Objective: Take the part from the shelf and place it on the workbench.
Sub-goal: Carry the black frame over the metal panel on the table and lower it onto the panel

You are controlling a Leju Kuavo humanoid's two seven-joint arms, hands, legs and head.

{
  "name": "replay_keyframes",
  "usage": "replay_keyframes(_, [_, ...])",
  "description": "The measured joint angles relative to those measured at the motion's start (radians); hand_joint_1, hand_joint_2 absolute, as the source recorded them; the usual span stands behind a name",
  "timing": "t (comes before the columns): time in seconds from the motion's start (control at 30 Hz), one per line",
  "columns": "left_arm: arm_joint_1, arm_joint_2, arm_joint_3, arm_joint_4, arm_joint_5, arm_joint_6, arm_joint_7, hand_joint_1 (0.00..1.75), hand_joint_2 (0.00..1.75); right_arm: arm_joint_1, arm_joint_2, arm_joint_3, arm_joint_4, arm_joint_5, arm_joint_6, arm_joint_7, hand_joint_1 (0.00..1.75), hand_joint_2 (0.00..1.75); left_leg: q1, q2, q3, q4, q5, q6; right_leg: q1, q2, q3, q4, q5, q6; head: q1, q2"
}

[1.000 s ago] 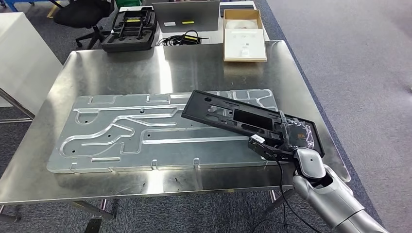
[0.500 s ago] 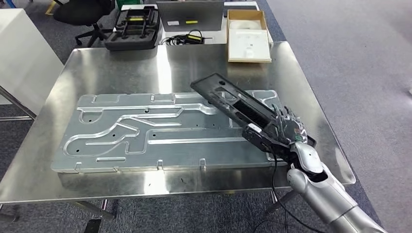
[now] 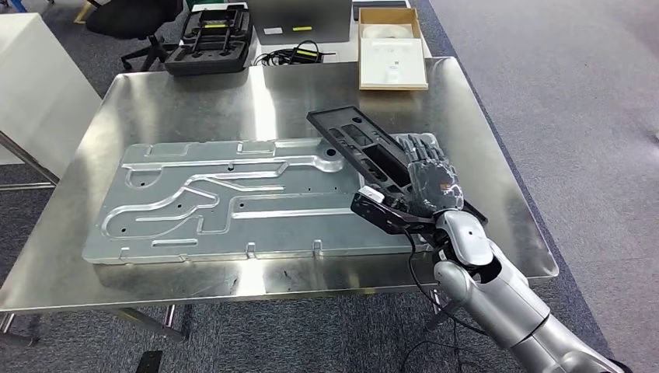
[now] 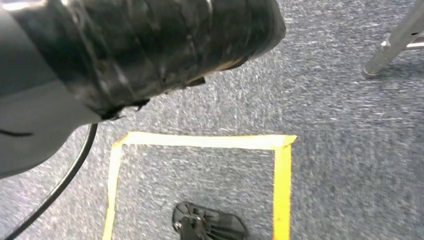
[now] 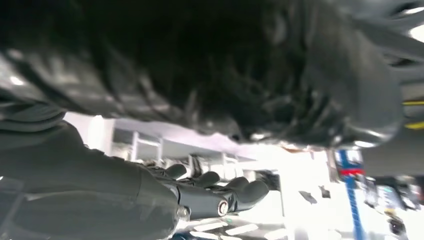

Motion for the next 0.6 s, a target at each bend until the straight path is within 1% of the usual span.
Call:
replay_keyframes(0.07, [0.0, -0.001, 0.0, 0.0, 0.0, 0.001, 0.0, 0.0, 0.0, -0.009, 0.006, 0.009, -0.015, 0.009, 0.004, 0.0, 0.0, 0.0, -0.005, -0.002, -0.003, -0.009, 0.01, 0.011, 0.0, 0.0, 0.0, -0.005, 0.011, 0.014, 0.002, 0.0])
replay_keyframes(0.1, [0.0, -0.002, 0.0, 0.0, 0.0, 0.001, 0.0, 0.0, 0.0, -0.011, 0.009, 0.013, -0.022, 0.012, 0.005, -0.001, 0.0, 0.0, -0.004, -0.001, -0.005, -0.011, 0.018, 0.019, -0.001, 0.0, -0.001, -0.007, 0.015, 0.02, 0.002, 0.0])
replay_keyframes(0.13, [0.0, -0.002, 0.0, 0.0, 0.001, 0.001, 0.0, 0.0, 0.0, -0.012, 0.011, 0.016, -0.028, 0.013, 0.005, -0.002, 0.0, 0.0, -0.002, 0.0, -0.008, -0.016, 0.028, 0.027, -0.001, 0.0, -0.006, -0.004, 0.008, 0.026, 0.003, 0.0])
replay_keyframes(0.17, [0.0, -0.003, 0.001, 0.0, 0.001, 0.002, 0.0, 0.0, 0.0, -0.012, 0.013, 0.019, -0.032, 0.01, 0.004, -0.004, 0.0, 0.0, -0.001, 0.001, -0.013, -0.02, 0.039, 0.035, -0.001, 0.0, -0.014, 0.015, -0.016, 0.029, 0.004, 0.0])
replay_keyframes(0.2, [0.0, -0.004, 0.001, 0.0, 0.001, 0.002, 0.0, 0.0, 0.0, -0.013, 0.013, 0.021, -0.036, 0.004, 0.005, -0.005, 0.0, 0.0, 0.001, 0.003, -0.021, -0.024, 0.05, 0.042, -0.001, 0.0, -0.028, 0.053, -0.056, 0.03, 0.006, 0.0])
replay_keyframes(0.27, [0.0, -0.004, 0.001, 0.0, 0.002, 0.004, -0.001, 0.0, 0.0, -0.014, 0.014, 0.024, -0.043, -0.016, 0.007, -0.01, 0.0, 0.0, -0.003, 0.003, -0.044, -0.024, 0.067, 0.049, 0.0, 0.0, -0.06, 0.176, -0.151, 0.03, 0.009, 0.0])
replay_keyframes(0.3, [0.001, -0.004, 0.001, 0.0, 0.003, 0.004, -0.001, 0.0, 0.0, -0.014, 0.015, 0.026, -0.046, -0.025, 0.008, -0.013, 0.0, 0.0, -0.005, 0.003, -0.056, -0.023, 0.075, 0.05, 0.0, 0.0, -0.068, 0.231, -0.178, 0.03, 0.009, 0.0])
replay_keyframes(0.33, [0.001, -0.004, 0.001, 0.0, 0.004, 0.004, -0.001, 0.0, 0.0, -0.014, 0.016, 0.028, -0.05, -0.03, 0.006, -0.016, 0.0, 0.0, -0.007, 0.003, -0.067, -0.021, 0.083, 0.051, 0.0, 0.0, -0.063, 0.258, -0.186, 0.029, 0.009, 0.0])
replay_keyframes(0.37, [0.002, -0.004, 0.001, 0.0, 0.006, 0.004, -0.001, 0.0, 0.0, -0.014, 0.018, 0.03, -0.054, -0.033, 0.003, -0.02, 0.0, 0.0, -0.008, 0.003, -0.079, -0.018, 0.09, 0.05, 0.001, 0.0, -0.039, 0.249, -0.174, 0.026, 0.009, 0.0])
replay_keyframes(0.4, [0.002, -0.005, 0.001, 0.0, 0.006, 0.004, -0.001, 0.0, 0.0, -0.014, 0.019, 0.03, -0.058, -0.033, -0.001, -0.023, 0.0, 0.0, -0.009, 0.003, -0.089, -0.015, 0.095, 0.049, 0.002, 0.0, 0.0, 0.205, -0.151, 0.023, 0.009, 0.0])
replay_keyframes(0.43, [0.002, -0.005, 0.001, 0.0, 0.007, 0.004, -0.001, 0.0, 0.0, -0.015, 0.02, 0.031, -0.063, -0.032, -0.006, -0.025, 0.0, 0.0, -0.01, 0.003, -0.098, -0.01, 0.1, 0.048, 0.004, 0.0, 0.049, 0.14, -0.132, 0.017, 0.009, 0.0])
replay_keyframes(0.47, [0.002, -0.005, 0.001, 0.0, 0.007, 0.004, -0.001, 0.0, 0.0, -0.017, 0.021, 0.031, -0.07, -0.03, -0.01, -0.028, 0.0, 0.0, -0.011, 0.002, -0.106, -0.005, 0.104, 0.045, 0.008, 0.0, 0.094, 0.073, -0.124, 0.012, 0.009, 0.0])
replay_keyframes(0.5, [0.002, -0.006, 0.002, 0.0, 0.007, 0.004, -0.001, 0.0, 0.0, -0.02, 0.023, 0.032, -0.076, -0.028, -0.015, -0.03, 0.0, 0.0, -0.012, 0.002, -0.112, -0.003, 0.11, 0.04, 0.012, 0.0, 0.123, 0.025, -0.121, 0.008, 0.008, 0.0])
replay_keyframes(0.53, [0.002, -0.006, 0.002, 0.0, 0.007, 0.005, -0.001, 0.0, 0.0, -0.022, 0.024, 0.033, -0.082, -0.025, -0.019, -0.033, 0.0, 0.0, -0.012, 0.002, -0.116, -0.001, 0.116, 0.035, 0.015, 0.0, 0.138, -0.004, -0.123, 0.005, 0.008, 0.0])
replay_keyframes(0.57, [0.002, -0.006, 0.002, 0.0, 0.007, 0.006, -0.001, 0.0, 0.0, -0.025, 0.026, 0.033, -0.088, -0.022, -0.024, -0.036, 0.0, 0.0, -0.012, 0.002, -0.118, -0.003, 0.124, 0.028, 0.017, 0.0, 0.139, -0.013, -0.121, 0.003, 0.008, 0.0])
replay_keyframes(0.6, [0.002, -0.006, 0.002, 0.0, 0.008, 0.007, -0.001, 0.0, 0.0, -0.026, 0.028, 0.034, -0.094, -0.02, -0.029, -0.038, 0.0, 0.0, -0.013, 0.001, -0.119, -0.005, 0.132, 0.022, 0.015, 0.0, 0.133, -0.016, -0.112, -0.001, 0.008, 0.0])
